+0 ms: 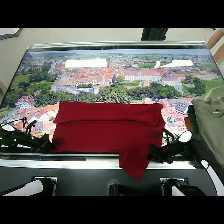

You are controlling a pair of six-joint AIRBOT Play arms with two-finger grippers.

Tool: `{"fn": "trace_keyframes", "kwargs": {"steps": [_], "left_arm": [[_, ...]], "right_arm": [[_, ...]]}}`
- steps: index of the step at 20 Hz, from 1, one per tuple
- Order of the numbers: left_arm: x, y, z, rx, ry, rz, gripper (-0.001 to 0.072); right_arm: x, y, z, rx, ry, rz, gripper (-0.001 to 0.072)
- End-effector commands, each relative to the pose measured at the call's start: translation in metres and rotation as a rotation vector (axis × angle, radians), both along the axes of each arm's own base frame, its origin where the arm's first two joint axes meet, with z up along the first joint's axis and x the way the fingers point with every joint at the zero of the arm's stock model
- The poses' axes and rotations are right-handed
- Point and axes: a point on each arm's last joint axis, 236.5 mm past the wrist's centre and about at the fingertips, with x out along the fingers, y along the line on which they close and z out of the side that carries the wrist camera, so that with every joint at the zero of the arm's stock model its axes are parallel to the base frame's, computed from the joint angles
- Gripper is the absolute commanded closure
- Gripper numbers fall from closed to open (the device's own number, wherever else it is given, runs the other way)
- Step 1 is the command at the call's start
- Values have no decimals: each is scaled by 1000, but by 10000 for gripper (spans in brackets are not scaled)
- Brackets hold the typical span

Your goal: Fold the shirts.

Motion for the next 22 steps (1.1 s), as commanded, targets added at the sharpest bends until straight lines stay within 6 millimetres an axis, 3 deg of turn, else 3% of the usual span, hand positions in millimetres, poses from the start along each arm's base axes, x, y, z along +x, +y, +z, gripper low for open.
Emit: {"fn": "trace_keyframes", "kwargs": {"steps": [1, 3, 6, 9, 11, 14, 16, 19, 22], "left_arm": [[2, 1, 2, -1, -15, -21, 675], [20, 3, 20, -21, -69, -41, 675], [72, 16, 63, -2, -216, 2, 679], [122, 29, 93, 63, -322, 17, 680], [154, 31, 101, 81, -354, 15, 679], [206, 34, 100, 93, -386, 12, 678], [240, 29, 94, 93, -405, -17, 677], [274, 18, 79, 88, -406, -38, 677], [287, 11, 54, 69, -381, -13, 676]], "right_arm": [[4, 3, 2, 14, -6, -20, 673], [19, 2, 17, 16, -69, 8, 674], [68, -12, 61, -44, -218, 12, 675], [132, -37, 101, -146, -349, -16, 674], [181, -42, 111, -151, -413, -42, 674], [248, -45, 108, -138, -454, -90, 674], [272, -46, 93, -128, -436, -110, 674], [287, -47, 75, -128, -424, -126, 673], [292, -49, 66, -135, -428, -138, 672]]}}
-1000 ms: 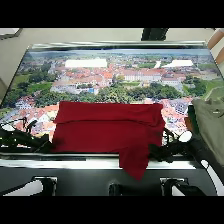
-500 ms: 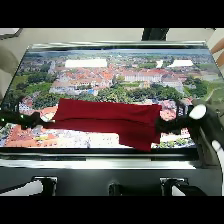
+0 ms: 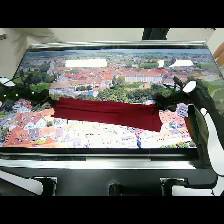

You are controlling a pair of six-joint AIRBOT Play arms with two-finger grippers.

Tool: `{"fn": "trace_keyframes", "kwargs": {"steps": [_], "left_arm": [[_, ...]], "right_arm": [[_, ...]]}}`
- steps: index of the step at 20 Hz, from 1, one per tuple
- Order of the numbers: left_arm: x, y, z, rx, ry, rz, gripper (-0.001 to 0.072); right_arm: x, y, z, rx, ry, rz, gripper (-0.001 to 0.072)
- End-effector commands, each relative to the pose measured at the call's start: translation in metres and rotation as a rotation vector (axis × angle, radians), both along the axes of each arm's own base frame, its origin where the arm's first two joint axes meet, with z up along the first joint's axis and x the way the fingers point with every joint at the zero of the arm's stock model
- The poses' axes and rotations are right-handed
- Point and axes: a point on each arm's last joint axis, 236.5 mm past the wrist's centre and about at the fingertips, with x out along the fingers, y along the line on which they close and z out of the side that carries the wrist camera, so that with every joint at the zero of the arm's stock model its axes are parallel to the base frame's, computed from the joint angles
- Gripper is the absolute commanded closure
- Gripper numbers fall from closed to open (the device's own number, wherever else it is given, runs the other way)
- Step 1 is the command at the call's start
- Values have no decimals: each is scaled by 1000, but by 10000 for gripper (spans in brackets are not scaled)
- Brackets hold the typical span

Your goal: Fold the shirts.

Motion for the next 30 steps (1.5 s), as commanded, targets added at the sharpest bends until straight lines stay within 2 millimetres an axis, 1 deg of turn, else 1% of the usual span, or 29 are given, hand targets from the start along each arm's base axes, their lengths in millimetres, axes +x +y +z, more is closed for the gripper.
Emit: {"fn": "trace_keyframes", "kwargs": {"steps": [1, 3, 4, 5, 6, 7, 8, 9, 10, 11, 12, 13, 14, 16, 18, 19, 20, 23, 24, 25, 26, 27, 28, 30], "left_arm": [[21, -12, -25, -23, 18, 9, 676], [18, -17, -38, -33, 50, 2, 676], [16, -17, -42, -39, 75, 21, 662], [15, -17, -43, -48, 98, 51, 477], [13, -16, -40, -56, 117, 71, 121], [11, -13, -34, -60, 124, 62, -12], [10, -5, -26, -52, 119, 51, -12], [9, 7, -17, -36, 114, 55, -12], [9, 17, -7, -33, 104, 64, -12], [7, 26, 5, -31, 90, 74, -11], [6, 34, 16, -26, 72, 88, -11], [6, 40, 26, -20, 52, 100, -11], [5, 43, 35, -13, 32, 103, -11], [3, 41, 54, -2, 2, 94, -10], [0, 33, 69, 7, -22, 64, -9], [0, 28, 75, 11, -34, 56, -10], [0, 23, 81, 15, -46, 45, -9], [0, 3, 90, 20, -65, 4, -9], [1, -4, 91, 19, -65, -12, -7], [1, -11, 90, 18, -65, -27, -3], [1, -19, 90, 18, -64, -43, -3], [1, -26, 90, 17, -63, -55, -3], [1, -33, 90, 16, -64, -70, -3], [1, -45, 90, 15, -64, -97, -3]], "right_arm": [[16, -3, -13, -1, -10, -25, 671], [16, -3, -20, 0, 3, -27, 670], [16, -2, -23, 5, 8, -29, 669], [18, -3, -22, 2, -2, -34, 658], [21, -8, -16, 5, -13, -44, 510], [22, -13, -6, 21, -19, -52, 290], [21, -23, 8, 33, -37, -30, 163], [16, -38, 18, 33, -38, -14, 131], [5, -58, 24, 38, -16, -17, 95], [-11, -76, 23, 59, 40, -37, 70], [-32, -92, 17, 80, 110, -59, 32], [-46, -102, 8, 98, 153, -77, 20], [-59, -107, -4, 114, 184, -84, 12], [-75, -104, -27, 134, 214, -70, 4], [-82, -86, -47, 216, 236, -48, 2], [-81, -75, -52, 270, 233, -36, 2], [-76, -67, -56, 321, 217, -33, 2], [-53, -56, -65, 417, 176, -97, -3], [-48, -52, -66, 445, 163, -100, -3], [-42, -45, -61, 494, 128, -82, -3], [-35, -35, -50, 555, 71, -49, -3], [-31, -30, -41, 588, 28, -21, -4], [-28, -28, -37, 603, 10, -21, -3], [-30, -27, -40, 590, 19, -11, -1]]}}
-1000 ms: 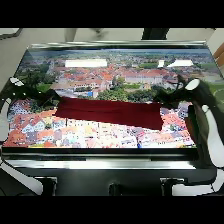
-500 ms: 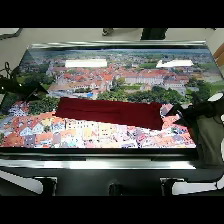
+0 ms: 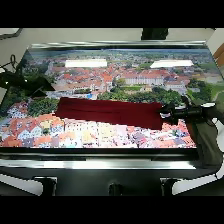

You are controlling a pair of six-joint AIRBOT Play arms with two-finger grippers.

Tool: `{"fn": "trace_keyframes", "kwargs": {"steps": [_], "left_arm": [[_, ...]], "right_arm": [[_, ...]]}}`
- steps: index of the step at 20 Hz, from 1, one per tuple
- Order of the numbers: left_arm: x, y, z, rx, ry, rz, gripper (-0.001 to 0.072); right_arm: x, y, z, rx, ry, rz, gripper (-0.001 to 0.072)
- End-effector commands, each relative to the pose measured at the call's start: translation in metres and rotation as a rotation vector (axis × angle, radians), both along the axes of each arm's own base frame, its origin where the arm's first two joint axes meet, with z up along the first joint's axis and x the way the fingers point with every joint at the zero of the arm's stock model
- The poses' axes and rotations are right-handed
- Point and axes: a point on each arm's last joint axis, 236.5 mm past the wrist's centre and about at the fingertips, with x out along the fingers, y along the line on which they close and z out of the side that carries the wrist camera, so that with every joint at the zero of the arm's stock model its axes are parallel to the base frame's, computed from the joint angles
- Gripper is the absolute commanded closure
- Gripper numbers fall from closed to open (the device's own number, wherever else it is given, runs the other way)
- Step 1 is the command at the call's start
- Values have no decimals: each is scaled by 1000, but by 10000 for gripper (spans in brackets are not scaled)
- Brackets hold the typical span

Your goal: Fold the shirts.

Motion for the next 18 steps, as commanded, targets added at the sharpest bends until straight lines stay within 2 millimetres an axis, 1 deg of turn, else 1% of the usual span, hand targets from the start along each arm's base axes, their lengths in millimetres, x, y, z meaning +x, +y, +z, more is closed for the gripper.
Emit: {"fn": "trace_keyframes", "kwargs": {"steps": [1, 3, 4, 5, 6, 7, 8, 9, 11, 12, 13, 15, 16, 18], "left_arm": [[-1, -24, 1, 1, -3, -51, -3], [-2, -39, 1, 1, -2, -83, -3], [-3, -49, 1, 0, -2, -103, -2], [-4, -60, 1, 0, -2, -128, -1], [-6, -73, 1, -1, -5, -158, 1], [-8, -90, 0, -3, -10, -203, 70], [-13, -108, -2, 1, -15, -265, 266], [-24, -130, -11, 2, -4, -341, 455], [-47, -179, -34, 3, 9, -474, 654], [-56, -204, -45, -1, 2, -516, 673], [-61, -232, -56, -12, -21, -533, 675], [-71, -288, -78, -56, -56, -547, 675], [-78, -311, -88, -80, -41, -554, 675], [-90, -352, -108, -166, 14, -514, 675]], "right_arm": [[6, 15, 7, 46, -55, 28, 0], [5, 31, -3, -2, -32, 68, 6], [5, 42, -5, -14, -21, 85, 24], [4, 56, -5, -18, -16, 110, 70], [4, 68, -2, -18, -15, 132, 195], [4, 79, 6, -20, -27, 158, 435], [4, 85, 17, -23, -30, 164, 658], [6, 88, 31, -47, -39, 161, 671], [8, 84, 64, -130, -90, 164, 672], [5, 86, 84, -160, -107, 150, 672], [0, 87, 101, -184, -121, 142, 672], [-15, 85, 132, -242, -133, 123, 672], [-27, 84, 146, -266, -129, 123, 672], [-52, 84, 171, -292, -126, 130, 672]]}}
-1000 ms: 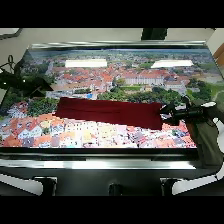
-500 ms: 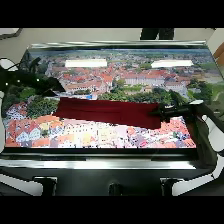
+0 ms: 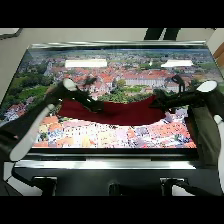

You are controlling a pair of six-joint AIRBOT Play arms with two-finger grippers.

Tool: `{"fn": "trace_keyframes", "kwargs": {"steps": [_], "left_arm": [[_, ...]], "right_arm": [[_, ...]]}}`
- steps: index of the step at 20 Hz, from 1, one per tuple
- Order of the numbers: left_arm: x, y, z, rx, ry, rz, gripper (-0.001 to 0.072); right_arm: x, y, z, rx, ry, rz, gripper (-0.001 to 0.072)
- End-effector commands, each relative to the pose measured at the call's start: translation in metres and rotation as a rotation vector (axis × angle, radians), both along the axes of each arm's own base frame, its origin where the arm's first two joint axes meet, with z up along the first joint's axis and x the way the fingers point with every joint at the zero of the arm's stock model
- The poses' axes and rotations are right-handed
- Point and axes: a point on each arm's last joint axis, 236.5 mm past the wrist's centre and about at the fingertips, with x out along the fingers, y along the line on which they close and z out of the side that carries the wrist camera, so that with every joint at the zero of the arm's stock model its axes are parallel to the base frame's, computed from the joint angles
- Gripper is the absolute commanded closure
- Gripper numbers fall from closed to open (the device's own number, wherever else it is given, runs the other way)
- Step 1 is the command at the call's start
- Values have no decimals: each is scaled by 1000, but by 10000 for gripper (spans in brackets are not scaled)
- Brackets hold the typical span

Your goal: Fold the shirts.

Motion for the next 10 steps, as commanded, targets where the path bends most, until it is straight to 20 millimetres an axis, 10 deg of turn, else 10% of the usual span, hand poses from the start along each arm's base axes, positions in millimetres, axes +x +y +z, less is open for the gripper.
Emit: {"fn": "trace_keyframes", "kwargs": {"steps": [1, 5, 10], "left_arm": [[-21, -81, -28, -139, 80, 53, 674], [-47, -155, -23, -374, 260, 125, 675], [-129, -211, -25, -418, 380, -30, 676]], "right_arm": [[-42, -2, 46, -71, 3, -21, 672], [-71, 2, 91, -70, -64, -57, 672], [-83, 0, 114, -80, -115, -116, 672]]}}
